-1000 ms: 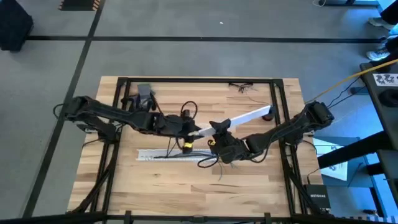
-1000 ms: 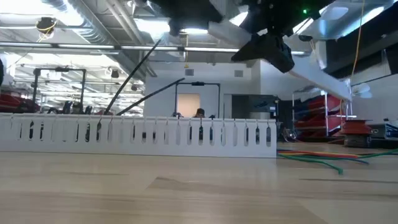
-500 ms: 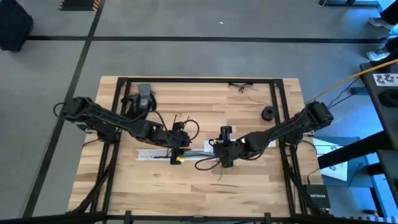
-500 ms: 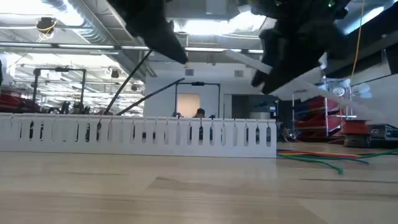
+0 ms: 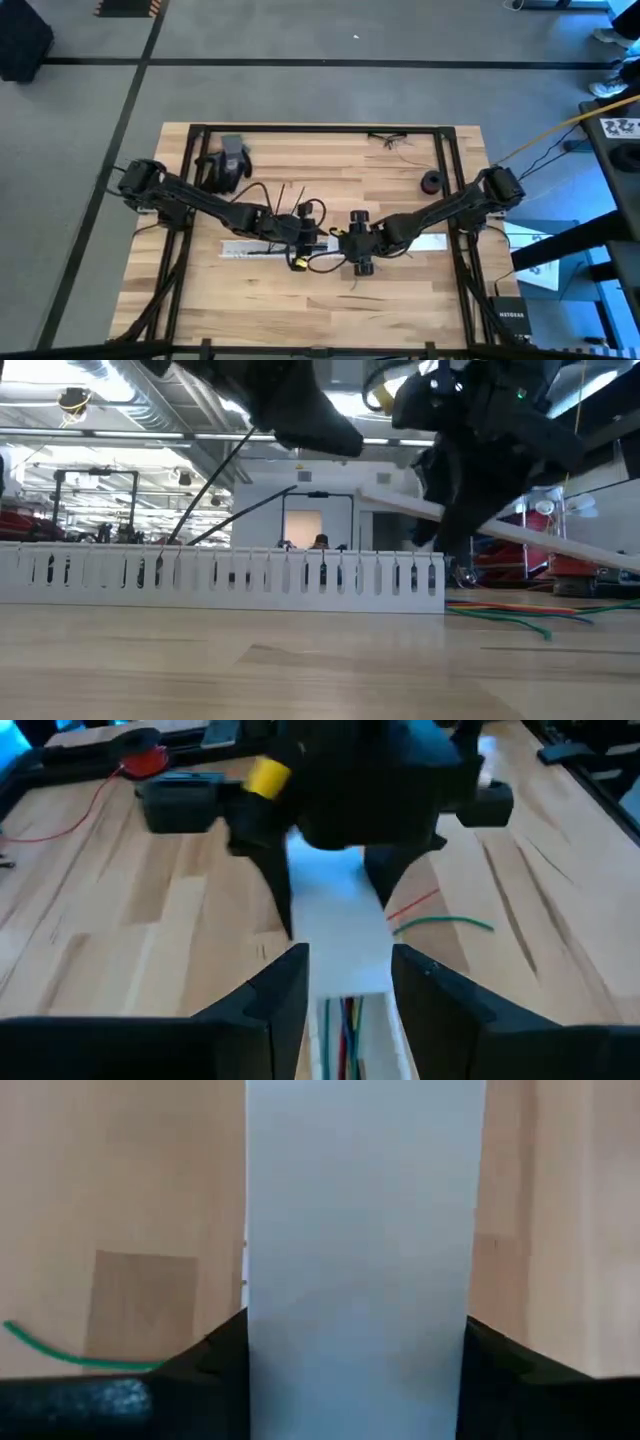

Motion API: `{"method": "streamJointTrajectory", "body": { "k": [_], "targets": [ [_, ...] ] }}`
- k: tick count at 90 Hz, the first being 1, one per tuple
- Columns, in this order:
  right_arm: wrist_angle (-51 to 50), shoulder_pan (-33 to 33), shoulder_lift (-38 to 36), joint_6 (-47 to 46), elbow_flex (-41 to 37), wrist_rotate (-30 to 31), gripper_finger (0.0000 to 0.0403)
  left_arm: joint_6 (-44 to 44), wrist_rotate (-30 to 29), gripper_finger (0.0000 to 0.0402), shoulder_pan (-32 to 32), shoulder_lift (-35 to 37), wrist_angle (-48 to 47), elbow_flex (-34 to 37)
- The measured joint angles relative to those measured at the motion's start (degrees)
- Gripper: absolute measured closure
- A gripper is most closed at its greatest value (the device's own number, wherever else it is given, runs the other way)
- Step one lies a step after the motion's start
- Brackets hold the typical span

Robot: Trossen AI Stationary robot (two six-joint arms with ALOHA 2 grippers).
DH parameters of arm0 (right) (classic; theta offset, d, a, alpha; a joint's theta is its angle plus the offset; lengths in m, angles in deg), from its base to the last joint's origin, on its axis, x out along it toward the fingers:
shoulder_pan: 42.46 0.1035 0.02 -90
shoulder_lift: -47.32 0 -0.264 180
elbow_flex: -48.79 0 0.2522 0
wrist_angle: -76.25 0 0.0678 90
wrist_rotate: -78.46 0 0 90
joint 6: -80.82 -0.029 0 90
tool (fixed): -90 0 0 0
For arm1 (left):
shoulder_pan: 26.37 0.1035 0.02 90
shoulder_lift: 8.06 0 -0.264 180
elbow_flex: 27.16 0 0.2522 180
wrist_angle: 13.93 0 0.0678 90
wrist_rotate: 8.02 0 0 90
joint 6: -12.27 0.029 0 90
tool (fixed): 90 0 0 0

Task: Ziptie cables
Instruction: Close the white cable duct

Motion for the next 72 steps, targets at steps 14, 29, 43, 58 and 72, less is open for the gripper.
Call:
{"method": "streamJointTrajectory", "body": {
  "k": [14, 29, 43, 58, 72],
  "targets": [
    [0.28, 0.11, 0.08, 0.42, -0.03, -0.02, 0.0189, -0.32, 0.11, 0.0263, 0.90, -3.15, 0.24, -0.03],
    [0.04, 0.09, -0.01, 0.44, 0.06, -0.07, 0.0189, -1.11, 0.07, 0.0263, 1.26, -3.95, -1.14, -0.17],
    [-1.39, 0.10, -0.29, 1.05, 1.50, -0.26, 0.0189, -0.75, 0.03, 0.0263, 1.26, -3.95, -1.82, -0.15],
    [-1.65, 0.11, -0.49, 1.53, 3.04, -0.46, 0.0190, -0.70, -0.02, 0.0263, 1.26, -4.00, -3.41, -0.04],
    [-2.16, 0.11, -0.61, 1.47, 3.10, -0.66, 0.0191, -0.73, -0.02, 0.0263, 1.24, -3.49, -3.54, 0.00]
  ]
}}
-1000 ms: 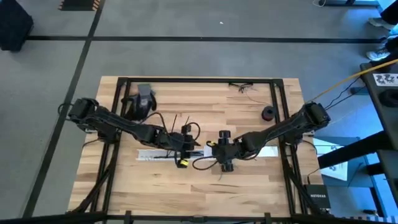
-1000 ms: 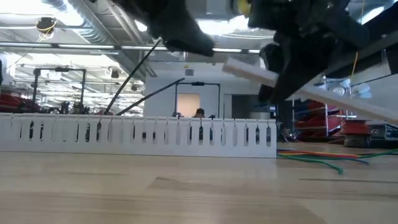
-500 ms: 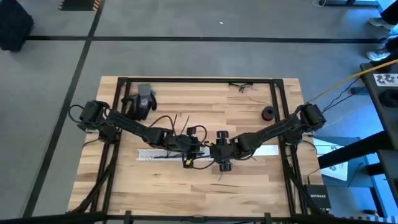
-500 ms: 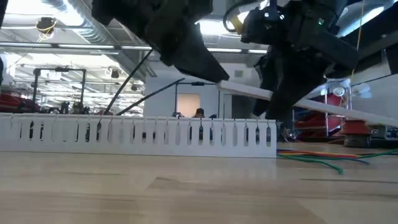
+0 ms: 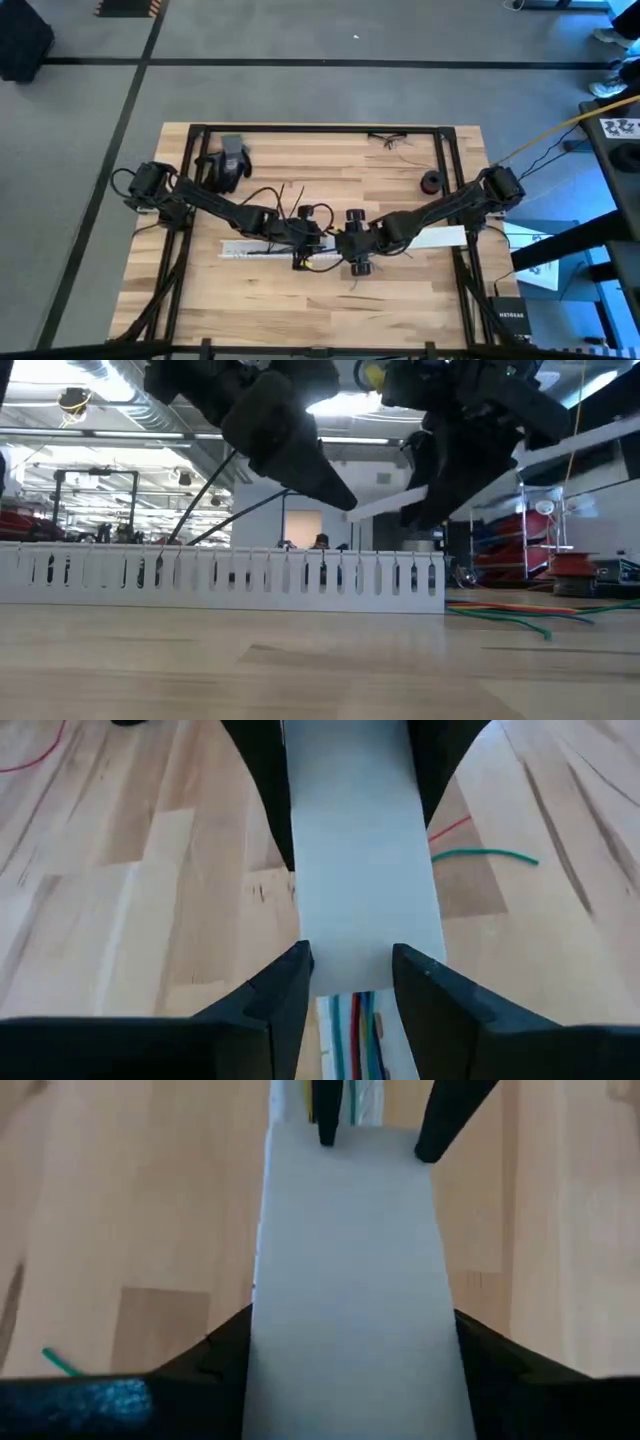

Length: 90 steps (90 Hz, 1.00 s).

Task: Ziptie cables
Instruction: Close the white cable duct

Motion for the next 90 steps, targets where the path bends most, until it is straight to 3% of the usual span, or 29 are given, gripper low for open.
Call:
{"method": "streamJointTrajectory", "body": {
  "k": [35, 58, 70, 90],
  "targets": [
    [-7.20, 0.13, -0.26, -4.40, 0.17, -1.33, 0.0191, -2.52, 0.23, 0.0256, -0.33, 3.93, -2.01, 0.04],
    [-9.61, 1.47, -0.81, -6.32, 0.06, -1.45, 0.0191, -5.05, 6.01, 0.0189, -0.41, 1.45, -4.25, 0.04],
    [-10.24, 2.68, -0.96, -7.98, 0.04, -0.65, 0.0191, -4.48, 6.23, 0.0154, -0.34, 0.28, -4.40, 0.04],
    [-10.31, 5.56, -1.01, -11.39, 0.04, 3.62, 0.0191, -4.25, 6.03, 0.0133, 0.82, -2.43, -4.08, 0.01]
  ]
}}
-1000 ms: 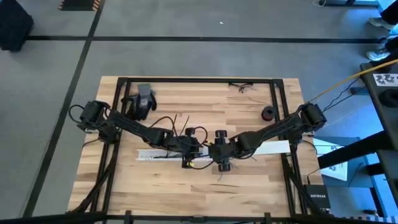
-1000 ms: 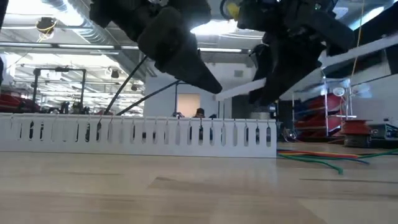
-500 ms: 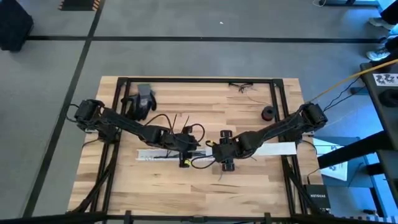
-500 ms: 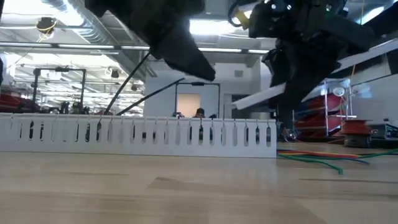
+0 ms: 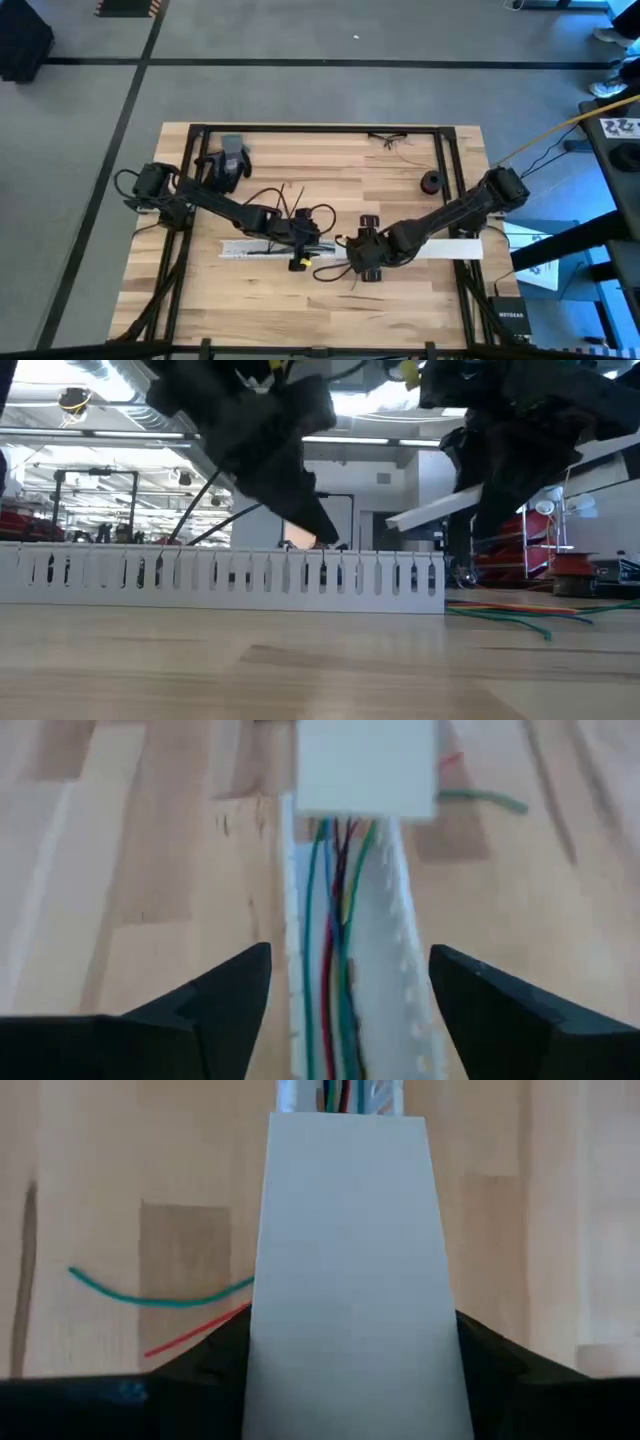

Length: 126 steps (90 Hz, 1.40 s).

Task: Ziptie cables
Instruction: Close the white cable duct

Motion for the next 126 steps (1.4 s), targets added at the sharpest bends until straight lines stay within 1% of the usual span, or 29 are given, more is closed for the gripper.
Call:
{"method": "streamJointTrajectory", "body": {
  "k": [13, 25, 38, 62, 82, 90, 101, 115, 126],
  "targets": [
    [0.25, 0.71, 0.00, -1.85, -0.10, 1.23, 0.0191, -1.65, 0.59, 0.0133, 0.54, -1.92, 1.18, -0.12],
    [1.72, 0.91, 0.00, -2.29, -1.79, 1.68, 0.0191, -2.17, 3.94, 0.0132, 0.54, -3.79, 3.28, -0.02],
    [2.18, 0.91, 0.00, -3.60, -3.33, 2.14, 0.0191, -2.28, 3.62, 0.0132, 0.40, -4.21, 5.81, 0.00],
    [4.35, 0.94, 0.04, -3.66, -3.63, 2.63, 0.0191, -0.89, 5.46, 0.0132, 0.41, -8.03, 15.66, -0.06],
    [4.60, 0.94, 0.04, -2.28, -3.62, 3.20, 0.0191, -0.23, 5.73, 0.0133, 0.42, -11.87, 24.83, -0.06],
    [4.63, 0.94, 0.04, -2.14, -3.63, 3.24, 0.0191, -0.54, 5.63, 0.0135, 0.42, -13.30, 27.17, -0.10],
    [4.61, 0.94, 0.03, -2.10, -3.63, 3.24, 0.0191, 0.06, 5.22, 0.0164, 0.64, -14.39, 27.12, -0.20],
    [4.96, 2.31, -2.01, -2.23, -3.63, 4.15, 0.0191, 0.62, 4.68, 0.0225, 1.16, -13.67, 22.65, -0.34],
    [2.90, 3.84, -4.34, -4.91, -3.73, 5.21, 0.0191, 1.13, 4.00, 0.0263, 1.23, -12.33, 19.39, -0.32]
  ]
}}
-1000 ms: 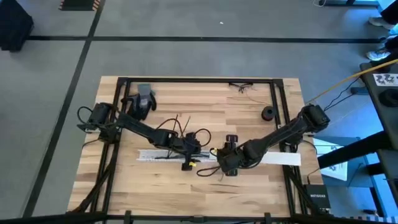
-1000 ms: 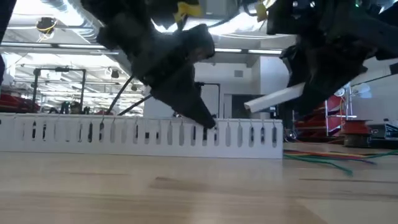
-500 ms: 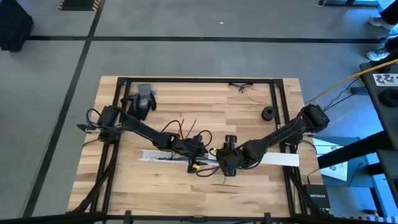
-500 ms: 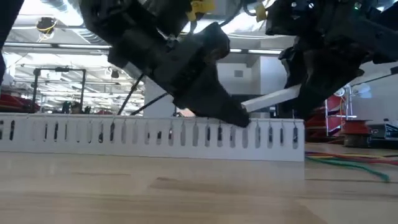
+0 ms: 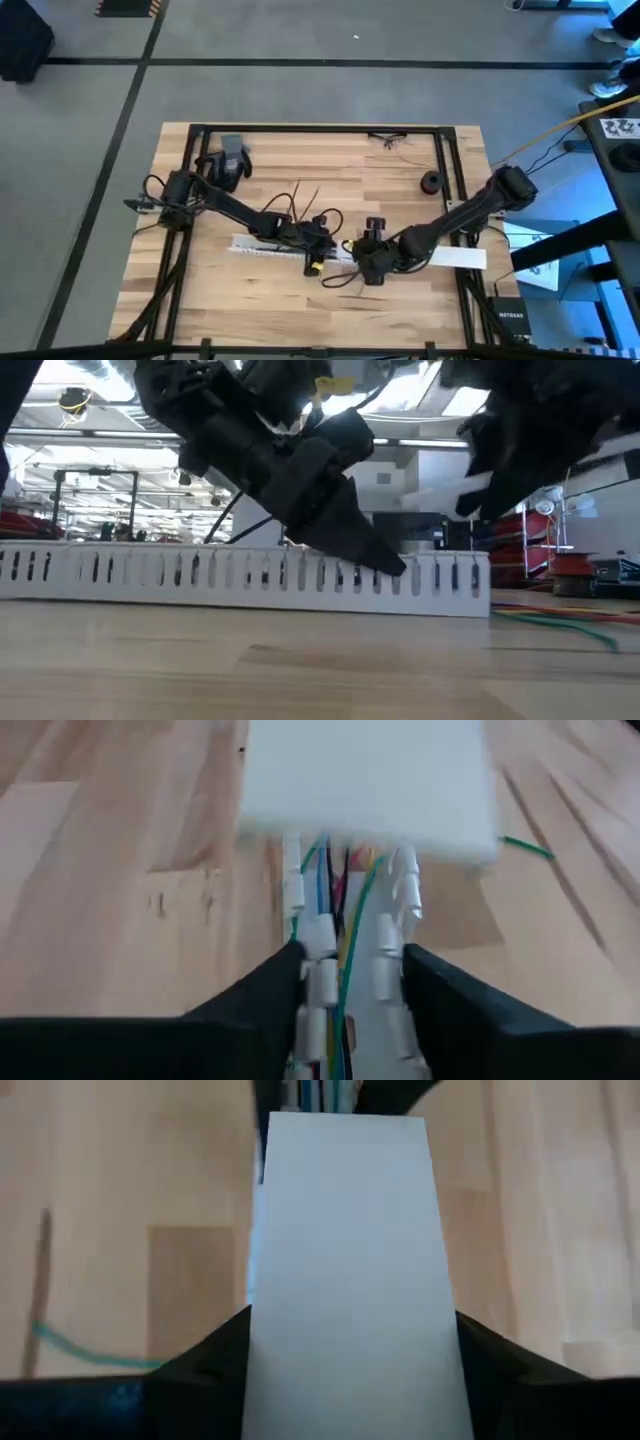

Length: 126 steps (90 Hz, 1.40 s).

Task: Ziptie cables
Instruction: Close the white cable duct

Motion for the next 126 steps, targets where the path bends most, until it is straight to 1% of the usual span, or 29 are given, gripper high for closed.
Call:
{"method": "streamJointTrajectory", "body": {
  "k": [7, 15, 22, 30, 36, 46, 60, 72, 88, 114, 126],
  "targets": [
    [0.54, 1.08, -0.88, -1.66, -1.19, 0.04, 0.0191, 0.98, -0.10, 0.0273, 0.00, 1.42, -4.15, 0.04],
    [2.28, 2.14, -0.77, -4.64, -3.30, -0.22, 0.0191, 0.93, -0.12, 0.0274, 0.00, 3.04, -8.01, 0.06],
    [6.07, 2.99, -0.77, -7.02, -5.86, -1.53, 0.0191, 0.02, -0.14, 0.0266, -0.21, 4.02, -10.08, 0.14],
    [9.76, 3.98, -0.75, -9.77, -8.90, -1.72, 0.0191, -1.41, -0.14, 0.0252, -0.60, 4.09, -10.10, 0.18],
    [10.73, 4.63, -0.77, -11.69, -10.07, -1.70, 0.0191, -1.80, -0.20, 0.0237, -0.83, 4.09, -9.44, 0.24],
    [10.89, 5.41, -0.75, -13.65, -11.23, -0.99, 0.0191, -2.05, 0.04, 0.0199, -1.03, 3.97, -8.08, 0.31],
    [12.10, 5.45, -0.75, -14.38, -12.11, 0.13, 0.0191, -2.24, 2.69, 0.0139, -1.06, 3.80, -6.84, 0.38],
    [12.41, 5.45, -0.75, -14.05, -12.33, 0.39, 0.0191, -3.03, 2.95, 0.0112, -1.10, 3.60, -6.74, -0.03],
    [12.38, 5.45, -0.75, -13.42, -12.33, 1.01, 0.0191, -1.75, 2.95, 0.0106, -1.36, 3.68, -4.83, -1.29],
    [12.41, 5.43, -0.76, -12.12, -12.33, 1.49, 0.0191, -0.36, 2.92, 0.0106, -1.38, -1.25, 7.48, -1.48],
    [12.67, 5.42, -0.75, -11.94, -12.33, 1.44, 0.0191, 0.82, 2.88, 0.0106, -1.38, -2.38, 7.90, -1.55]
  ]
}}
